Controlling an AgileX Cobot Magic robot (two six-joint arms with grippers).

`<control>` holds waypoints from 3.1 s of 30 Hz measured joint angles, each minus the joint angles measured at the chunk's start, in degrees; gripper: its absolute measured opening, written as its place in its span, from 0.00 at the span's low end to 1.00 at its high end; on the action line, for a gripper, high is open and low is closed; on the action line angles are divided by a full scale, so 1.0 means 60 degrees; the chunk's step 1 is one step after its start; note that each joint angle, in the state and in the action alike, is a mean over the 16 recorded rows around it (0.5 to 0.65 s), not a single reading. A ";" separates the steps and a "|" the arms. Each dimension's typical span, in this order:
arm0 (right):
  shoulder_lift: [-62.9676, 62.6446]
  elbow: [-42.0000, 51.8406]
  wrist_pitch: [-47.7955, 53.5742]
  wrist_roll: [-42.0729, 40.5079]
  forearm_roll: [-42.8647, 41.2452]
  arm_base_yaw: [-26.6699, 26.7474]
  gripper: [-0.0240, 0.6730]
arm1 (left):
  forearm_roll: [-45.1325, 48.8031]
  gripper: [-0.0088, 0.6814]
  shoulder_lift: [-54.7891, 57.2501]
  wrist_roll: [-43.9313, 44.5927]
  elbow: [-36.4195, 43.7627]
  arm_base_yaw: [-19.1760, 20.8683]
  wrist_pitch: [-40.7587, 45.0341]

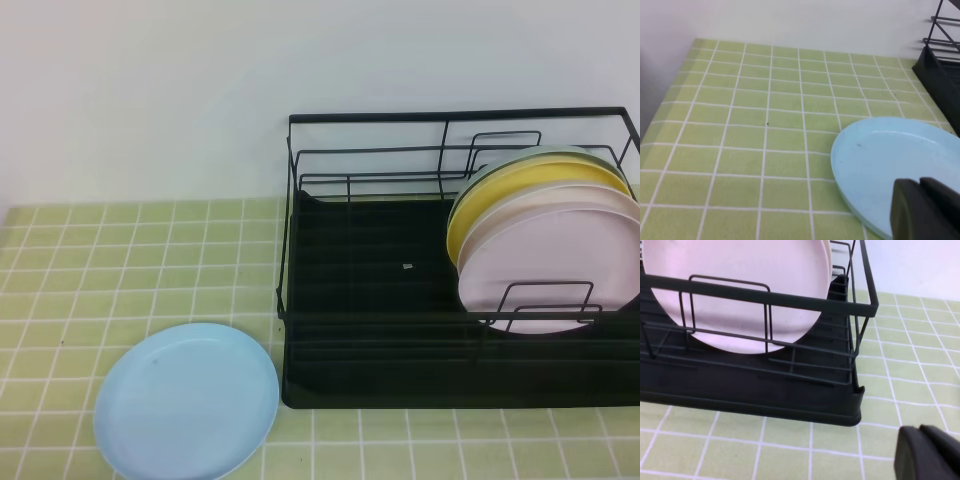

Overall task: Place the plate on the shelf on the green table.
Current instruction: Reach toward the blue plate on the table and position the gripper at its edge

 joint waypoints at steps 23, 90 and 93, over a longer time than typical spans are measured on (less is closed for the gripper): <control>0.0000 0.0000 -0.1699 0.0414 0.1531 0.0000 0.03 | -0.2087 0.01 0.0000 -0.0087 0.0000 0.0000 -0.1476; 0.2971 -0.4790 0.5075 -0.3041 0.6459 0.0000 0.03 | -0.2125 0.01 1.1686 0.2716 -0.7688 0.0217 0.4202; 0.2971 -0.4787 0.5230 -0.3075 0.6528 0.0000 0.03 | -0.2203 0.01 1.2435 0.2901 -0.7932 0.0424 0.4163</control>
